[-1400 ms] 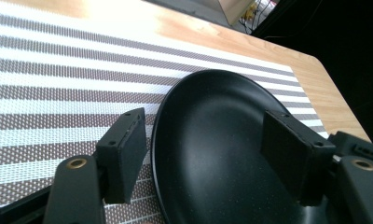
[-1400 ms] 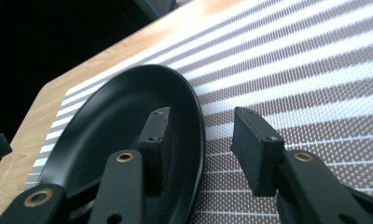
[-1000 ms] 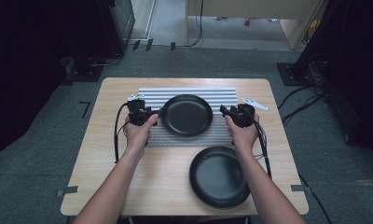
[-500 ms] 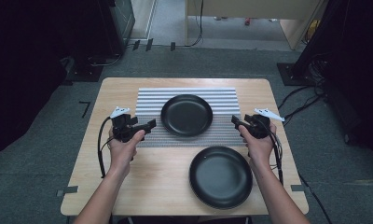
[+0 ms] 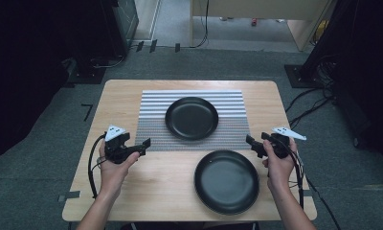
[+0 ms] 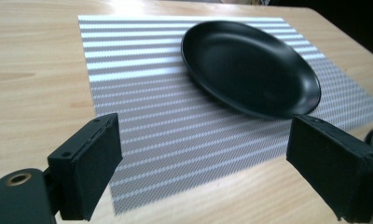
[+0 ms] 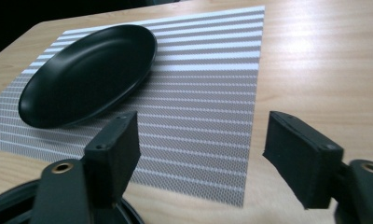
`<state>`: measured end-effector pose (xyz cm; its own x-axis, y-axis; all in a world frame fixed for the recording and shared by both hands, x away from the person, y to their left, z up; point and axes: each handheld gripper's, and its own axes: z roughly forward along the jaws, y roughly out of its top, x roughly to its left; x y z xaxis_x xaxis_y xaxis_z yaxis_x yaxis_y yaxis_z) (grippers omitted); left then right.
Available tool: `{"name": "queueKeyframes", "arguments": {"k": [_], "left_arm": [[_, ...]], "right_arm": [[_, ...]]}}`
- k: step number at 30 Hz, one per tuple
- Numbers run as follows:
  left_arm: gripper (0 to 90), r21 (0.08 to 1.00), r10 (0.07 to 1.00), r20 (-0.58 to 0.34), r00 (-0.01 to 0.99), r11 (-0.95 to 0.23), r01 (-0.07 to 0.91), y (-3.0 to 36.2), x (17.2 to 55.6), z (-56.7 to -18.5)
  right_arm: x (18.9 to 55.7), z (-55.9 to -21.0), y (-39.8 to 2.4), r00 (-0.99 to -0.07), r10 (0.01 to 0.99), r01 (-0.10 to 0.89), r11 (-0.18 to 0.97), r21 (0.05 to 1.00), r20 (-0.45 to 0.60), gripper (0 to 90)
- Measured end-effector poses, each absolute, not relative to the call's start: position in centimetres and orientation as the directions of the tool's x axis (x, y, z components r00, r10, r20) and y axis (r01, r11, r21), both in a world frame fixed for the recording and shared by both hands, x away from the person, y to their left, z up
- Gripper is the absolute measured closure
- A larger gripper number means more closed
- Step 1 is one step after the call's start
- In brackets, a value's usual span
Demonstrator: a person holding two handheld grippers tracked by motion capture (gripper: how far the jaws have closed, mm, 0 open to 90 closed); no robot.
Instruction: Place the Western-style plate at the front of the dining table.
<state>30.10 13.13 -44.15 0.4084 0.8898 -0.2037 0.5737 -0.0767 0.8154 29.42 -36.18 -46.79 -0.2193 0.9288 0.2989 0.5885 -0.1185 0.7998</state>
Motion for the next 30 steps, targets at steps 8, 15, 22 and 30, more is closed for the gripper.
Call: {"name": "queueKeyframes", "arguments": {"k": [8, 15, 22, 30], "left_arm": [[9.8, 0.804, 0.895, -0.211, 0.393, -0.070, 0.591, 14.9, 28.5, -45.1], [9.8, 0.803, 0.907, -0.205, 0.369, -0.059, 0.593, 16.6, 27.2, -45.6], [9.8, 0.798, 0.916, -0.205, 0.346, -0.048, 0.600, 18.6, 25.8, -46.1], [9.8, 0.781, 0.929, -0.205, 0.308, -0.034, 0.624, 20.5, 24.7, -47.4]], "right_arm": [[27.4, -47.3, -37.5, -0.220, 0.932, 0.586, -0.112, 0.803, 0.290, 21.4], [25.6, -47.6, -38.4, -0.233, 0.929, 0.580, -0.104, 0.808, 0.286, 19.5], [23.8, -48.1, -39.6, -0.228, 0.935, 0.586, -0.090, 0.805, 0.271, 19.0], [21.7, -48.8, -41.3, -0.208, 0.941, 0.589, -0.097, 0.802, 0.267, 19.0]]}}
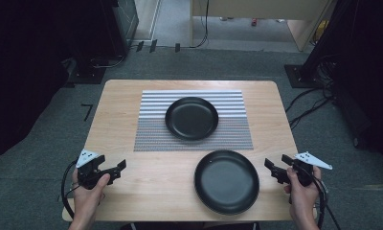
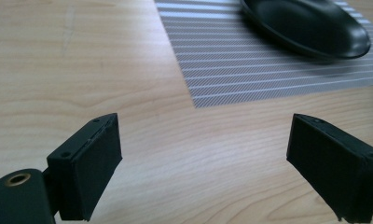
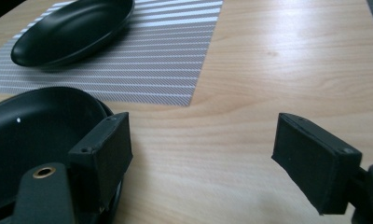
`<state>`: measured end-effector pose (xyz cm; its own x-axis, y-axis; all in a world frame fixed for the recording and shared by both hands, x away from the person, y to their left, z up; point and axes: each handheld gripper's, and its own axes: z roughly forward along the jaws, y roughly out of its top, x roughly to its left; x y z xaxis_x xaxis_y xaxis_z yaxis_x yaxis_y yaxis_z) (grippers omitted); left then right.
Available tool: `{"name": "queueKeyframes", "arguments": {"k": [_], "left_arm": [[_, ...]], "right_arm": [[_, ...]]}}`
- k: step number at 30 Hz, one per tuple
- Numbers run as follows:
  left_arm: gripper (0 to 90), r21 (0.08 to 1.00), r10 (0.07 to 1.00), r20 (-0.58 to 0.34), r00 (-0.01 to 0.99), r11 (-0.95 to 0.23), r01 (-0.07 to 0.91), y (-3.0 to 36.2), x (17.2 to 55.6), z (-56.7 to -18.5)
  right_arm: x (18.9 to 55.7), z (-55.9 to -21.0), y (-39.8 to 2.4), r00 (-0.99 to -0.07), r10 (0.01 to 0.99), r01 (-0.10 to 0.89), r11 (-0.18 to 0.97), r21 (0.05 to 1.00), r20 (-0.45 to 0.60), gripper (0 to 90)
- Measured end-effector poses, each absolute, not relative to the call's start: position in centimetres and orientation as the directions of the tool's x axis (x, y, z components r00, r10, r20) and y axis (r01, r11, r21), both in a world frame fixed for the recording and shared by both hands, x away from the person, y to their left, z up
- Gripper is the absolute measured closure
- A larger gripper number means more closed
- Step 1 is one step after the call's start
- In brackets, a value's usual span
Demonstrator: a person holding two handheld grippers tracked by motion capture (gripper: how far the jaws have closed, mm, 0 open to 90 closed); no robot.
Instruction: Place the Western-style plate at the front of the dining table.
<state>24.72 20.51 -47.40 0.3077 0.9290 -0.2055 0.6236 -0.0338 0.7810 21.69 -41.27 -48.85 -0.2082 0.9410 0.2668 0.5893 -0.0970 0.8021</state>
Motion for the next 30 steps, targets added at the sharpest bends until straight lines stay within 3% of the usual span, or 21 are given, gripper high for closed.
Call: {"name": "queueKeyframes", "arguments": {"k": [18, 30], "left_arm": [[9.8, 0.750, 0.952, -0.183, 0.244, -0.025, 0.661, 23.2, 22.0, -49.7], [11.5, 0.718, 0.964, -0.135, 0.230, -0.064, 0.693, 23.2, 21.7, -50.9]], "right_arm": [[18.3, -50.9, -44.1, -0.174, 0.949, 0.630, -0.098, 0.770, 0.263, 17.9], [16.9, -52.0, -44.1, -0.178, 0.963, 0.654, -0.039, 0.755, 0.204, 16.3]]}}
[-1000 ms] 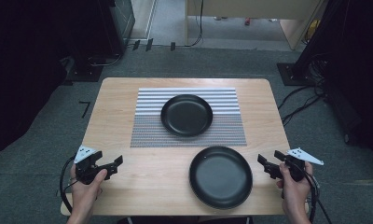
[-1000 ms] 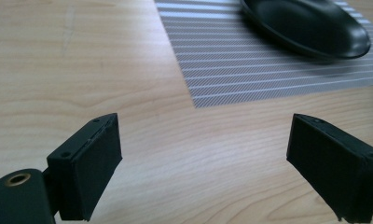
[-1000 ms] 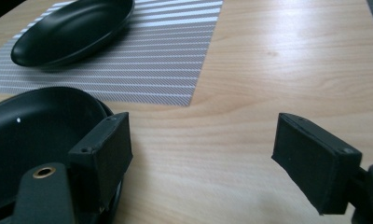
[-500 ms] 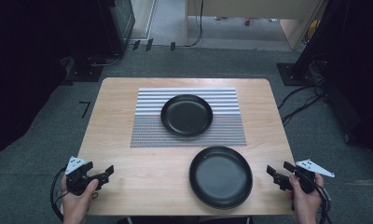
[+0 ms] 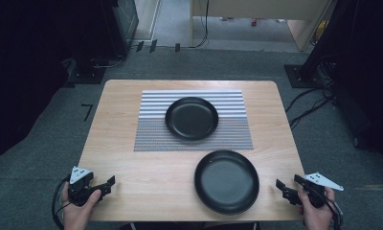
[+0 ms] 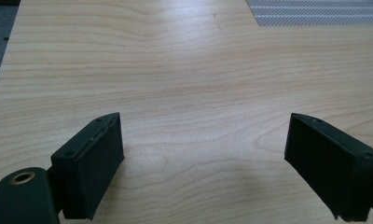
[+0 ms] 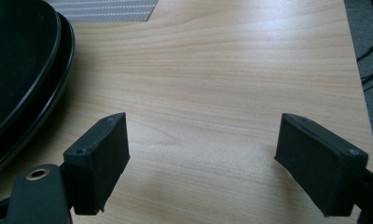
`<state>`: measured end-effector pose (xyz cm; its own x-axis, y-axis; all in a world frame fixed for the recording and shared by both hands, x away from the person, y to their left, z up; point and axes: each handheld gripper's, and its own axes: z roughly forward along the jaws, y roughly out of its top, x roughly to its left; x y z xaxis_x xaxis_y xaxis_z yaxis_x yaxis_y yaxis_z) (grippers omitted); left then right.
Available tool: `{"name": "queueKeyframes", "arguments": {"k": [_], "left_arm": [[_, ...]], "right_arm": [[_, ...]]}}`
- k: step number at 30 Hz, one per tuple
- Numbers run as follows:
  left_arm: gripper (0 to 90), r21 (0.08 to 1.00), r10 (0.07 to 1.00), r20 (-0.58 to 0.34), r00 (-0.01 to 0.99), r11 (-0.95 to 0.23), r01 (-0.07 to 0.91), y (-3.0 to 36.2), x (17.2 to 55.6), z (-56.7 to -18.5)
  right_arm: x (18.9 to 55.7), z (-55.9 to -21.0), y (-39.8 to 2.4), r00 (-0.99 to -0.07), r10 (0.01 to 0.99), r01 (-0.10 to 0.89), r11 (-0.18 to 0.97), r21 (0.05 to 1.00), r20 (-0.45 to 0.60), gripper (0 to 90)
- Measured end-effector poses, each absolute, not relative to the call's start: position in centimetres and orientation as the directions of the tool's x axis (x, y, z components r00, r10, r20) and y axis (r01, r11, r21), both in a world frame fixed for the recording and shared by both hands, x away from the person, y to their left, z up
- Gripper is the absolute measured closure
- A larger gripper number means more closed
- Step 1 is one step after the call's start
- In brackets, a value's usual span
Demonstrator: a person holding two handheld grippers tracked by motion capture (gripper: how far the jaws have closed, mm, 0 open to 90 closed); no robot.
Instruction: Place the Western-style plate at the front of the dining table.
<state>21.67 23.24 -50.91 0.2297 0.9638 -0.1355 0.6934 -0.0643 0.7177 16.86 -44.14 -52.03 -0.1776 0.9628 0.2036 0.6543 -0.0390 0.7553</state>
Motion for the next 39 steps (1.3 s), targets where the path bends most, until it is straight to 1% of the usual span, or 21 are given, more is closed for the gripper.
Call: {"name": "queueKeyframes", "arguments": {"k": [9, 12, 21, 23, 25, 26, 28, 39], "left_arm": [[11.5, 0.717, 0.968, -0.099, 0.229, -0.090, 0.691, 23.0, 21.6, -51.3], [11.5, 0.718, 0.970, -0.074, 0.233, -0.110, 0.687, 22.7, 21.6, -51.4], [10.9, 0.716, 0.973, 0.002, 0.231, -0.163, 0.679, 21.9, 21.5, -51.7], [10.9, 0.716, 0.973, 0.002, 0.231, -0.163, 0.678, 21.9, 21.5, -51.7], [10.9, 0.718, 0.973, 0.002, 0.229, -0.160, 0.677, 21.8, 21.5, -51.7], [10.9, 0.720, 0.974, 0.002, 0.228, -0.159, 0.676, 21.8, 21.5, -51.7], [10.8, 0.725, 0.974, 0.002, 0.228, -0.158, 0.670, 21.8, 21.4, -51.8], [10.8, 0.727, 0.974, 0.002, 0.228, -0.158, 0.668, 21.8, 21.3, -51.8]], "right_arm": [[17.0, -52.3, -43.5, -0.170, 0.973, 0.676, 0.000, 0.737, 0.156, 16.0], [17.0, -52.3, -43.4, -0.167, 0.975, 0.675, 0.007, 0.738, 0.144, 15.9], [17.0, -52.5, -42.4, -0.161, 0.985, 0.671, 0.061, 0.739, 0.065, 12.9], [17.0, -52.6, -42.3, -0.160, 0.985, 0.672, 0.066, 0.738, 0.057, 12.4], [17.1, -52.7, -41.9, -0.166, 0.985, 0.672, 0.086, 0.736, 0.037, 6.9], [17.1, -52.7, -41.9, -0.166, 0.985, 0.672, 0.086, 0.736, 0.037, 6.9], [17.2, -53.0, -41.4, -0.169, 0.985, 0.674, 0.092, 0.733, 0.031, 0.0], [17.2, -53.0, -41.4, -0.171, 0.985, 0.672, 0.093, 0.735, 0.031, 0.0]]}}
